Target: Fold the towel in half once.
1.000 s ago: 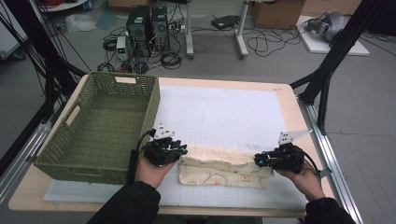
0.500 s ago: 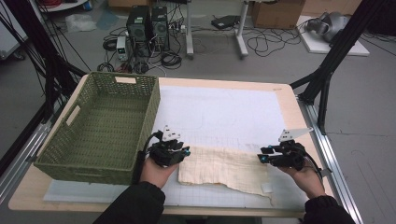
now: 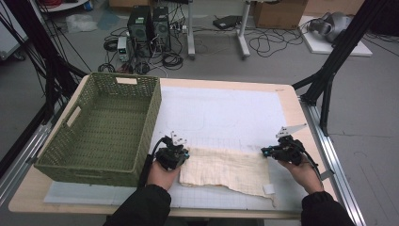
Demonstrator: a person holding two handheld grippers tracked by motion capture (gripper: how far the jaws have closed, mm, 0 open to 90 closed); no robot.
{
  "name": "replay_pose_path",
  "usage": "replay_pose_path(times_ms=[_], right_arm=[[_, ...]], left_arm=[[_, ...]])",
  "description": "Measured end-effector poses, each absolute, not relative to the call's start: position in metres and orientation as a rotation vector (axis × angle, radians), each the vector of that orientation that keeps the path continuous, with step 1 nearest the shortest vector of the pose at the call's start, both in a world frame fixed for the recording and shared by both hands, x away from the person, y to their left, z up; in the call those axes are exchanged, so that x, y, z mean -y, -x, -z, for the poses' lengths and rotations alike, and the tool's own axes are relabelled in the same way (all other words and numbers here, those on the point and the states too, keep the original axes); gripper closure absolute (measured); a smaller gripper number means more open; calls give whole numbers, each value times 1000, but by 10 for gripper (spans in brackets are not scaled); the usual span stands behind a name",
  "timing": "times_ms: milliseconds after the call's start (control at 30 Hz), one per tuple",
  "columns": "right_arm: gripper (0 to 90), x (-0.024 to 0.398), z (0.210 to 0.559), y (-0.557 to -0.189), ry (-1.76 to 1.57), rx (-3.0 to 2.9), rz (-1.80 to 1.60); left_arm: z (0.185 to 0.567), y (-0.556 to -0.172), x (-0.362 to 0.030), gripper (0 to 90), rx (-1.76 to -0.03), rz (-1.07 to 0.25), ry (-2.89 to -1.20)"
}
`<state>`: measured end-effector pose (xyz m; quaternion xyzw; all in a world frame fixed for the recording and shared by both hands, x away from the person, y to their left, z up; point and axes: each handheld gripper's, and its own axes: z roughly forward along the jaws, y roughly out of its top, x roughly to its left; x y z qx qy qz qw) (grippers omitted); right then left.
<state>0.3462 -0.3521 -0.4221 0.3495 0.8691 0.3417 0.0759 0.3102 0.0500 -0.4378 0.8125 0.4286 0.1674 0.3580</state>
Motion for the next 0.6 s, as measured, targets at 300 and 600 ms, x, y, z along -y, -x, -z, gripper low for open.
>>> replay_pose_path(times_ms=[300,600], right_arm=[[446,350,430,-344,-1042,-2709,-1152],[851,339,428,-335,-914,-2701,-1043]], left_arm=[[437,-315,-56,594,-1174,-471,-2023],[440,-315,-49,866,-1121,-476,-2070]])
